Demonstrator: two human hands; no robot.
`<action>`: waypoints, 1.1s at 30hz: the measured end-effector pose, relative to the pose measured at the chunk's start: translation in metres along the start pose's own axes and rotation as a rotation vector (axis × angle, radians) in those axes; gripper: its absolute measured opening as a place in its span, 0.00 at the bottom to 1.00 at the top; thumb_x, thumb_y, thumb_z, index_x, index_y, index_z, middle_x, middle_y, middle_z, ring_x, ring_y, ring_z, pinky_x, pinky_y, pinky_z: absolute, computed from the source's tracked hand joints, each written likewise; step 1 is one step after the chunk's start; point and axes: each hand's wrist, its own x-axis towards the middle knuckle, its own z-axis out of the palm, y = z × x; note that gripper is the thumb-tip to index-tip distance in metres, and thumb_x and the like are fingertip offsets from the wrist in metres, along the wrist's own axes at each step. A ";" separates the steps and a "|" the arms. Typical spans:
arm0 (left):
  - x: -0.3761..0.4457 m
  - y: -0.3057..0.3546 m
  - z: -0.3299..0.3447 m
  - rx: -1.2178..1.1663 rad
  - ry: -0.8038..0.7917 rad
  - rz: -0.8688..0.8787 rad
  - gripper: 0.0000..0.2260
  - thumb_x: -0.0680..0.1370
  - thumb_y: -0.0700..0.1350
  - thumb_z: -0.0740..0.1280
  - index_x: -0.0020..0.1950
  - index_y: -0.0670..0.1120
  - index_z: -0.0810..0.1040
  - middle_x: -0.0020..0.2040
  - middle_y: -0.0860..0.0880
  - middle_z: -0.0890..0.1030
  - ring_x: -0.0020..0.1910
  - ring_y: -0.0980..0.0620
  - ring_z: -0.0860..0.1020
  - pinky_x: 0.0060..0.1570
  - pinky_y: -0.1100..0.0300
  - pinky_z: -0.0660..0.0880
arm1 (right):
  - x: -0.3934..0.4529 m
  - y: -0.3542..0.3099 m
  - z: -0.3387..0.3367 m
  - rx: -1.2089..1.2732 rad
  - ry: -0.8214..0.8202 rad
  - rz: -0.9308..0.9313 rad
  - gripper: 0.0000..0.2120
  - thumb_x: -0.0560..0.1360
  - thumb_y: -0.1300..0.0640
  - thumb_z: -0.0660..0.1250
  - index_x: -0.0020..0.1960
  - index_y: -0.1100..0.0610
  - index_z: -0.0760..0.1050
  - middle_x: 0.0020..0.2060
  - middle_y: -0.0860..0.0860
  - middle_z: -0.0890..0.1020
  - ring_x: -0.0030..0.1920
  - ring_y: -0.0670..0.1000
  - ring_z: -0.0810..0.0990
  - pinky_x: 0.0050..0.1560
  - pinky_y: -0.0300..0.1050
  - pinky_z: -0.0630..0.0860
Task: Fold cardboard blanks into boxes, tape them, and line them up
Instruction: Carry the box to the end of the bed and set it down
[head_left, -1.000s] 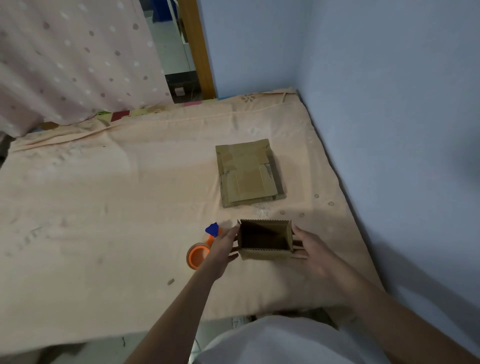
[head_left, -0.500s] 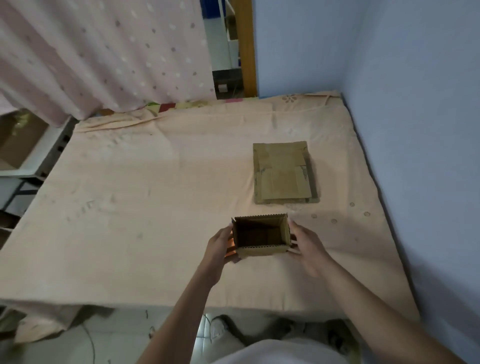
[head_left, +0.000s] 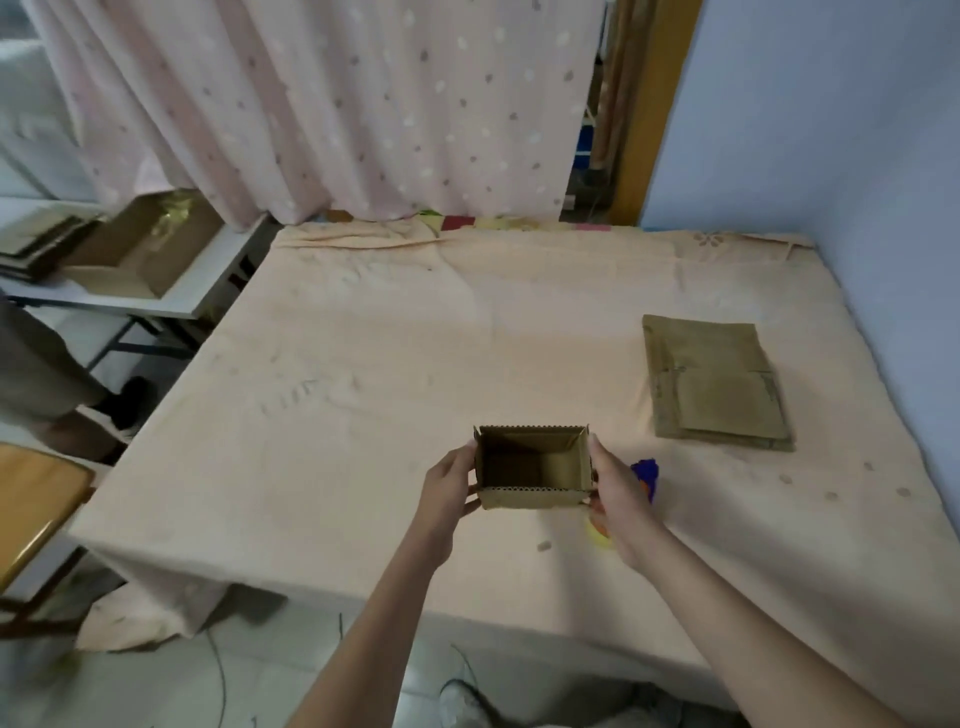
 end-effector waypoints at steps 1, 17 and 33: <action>0.001 0.004 -0.020 -0.001 0.010 0.008 0.15 0.82 0.58 0.61 0.57 0.51 0.82 0.53 0.54 0.85 0.53 0.50 0.83 0.59 0.48 0.78 | 0.000 -0.001 0.021 0.008 -0.006 -0.021 0.25 0.75 0.28 0.59 0.62 0.44 0.77 0.55 0.46 0.83 0.57 0.50 0.81 0.59 0.50 0.77; 0.022 0.044 -0.210 -0.043 0.168 0.037 0.17 0.81 0.58 0.62 0.58 0.48 0.81 0.54 0.49 0.84 0.55 0.47 0.83 0.59 0.49 0.78 | 0.009 -0.035 0.238 -0.050 -0.183 -0.066 0.35 0.69 0.22 0.54 0.58 0.44 0.81 0.54 0.45 0.85 0.59 0.48 0.81 0.70 0.52 0.70; 0.142 0.079 -0.315 0.025 0.110 -0.051 0.16 0.82 0.58 0.60 0.59 0.49 0.81 0.55 0.51 0.84 0.56 0.48 0.82 0.60 0.51 0.77 | 0.093 -0.047 0.366 0.135 -0.161 0.018 0.24 0.81 0.32 0.52 0.59 0.45 0.80 0.56 0.46 0.85 0.60 0.46 0.81 0.66 0.46 0.71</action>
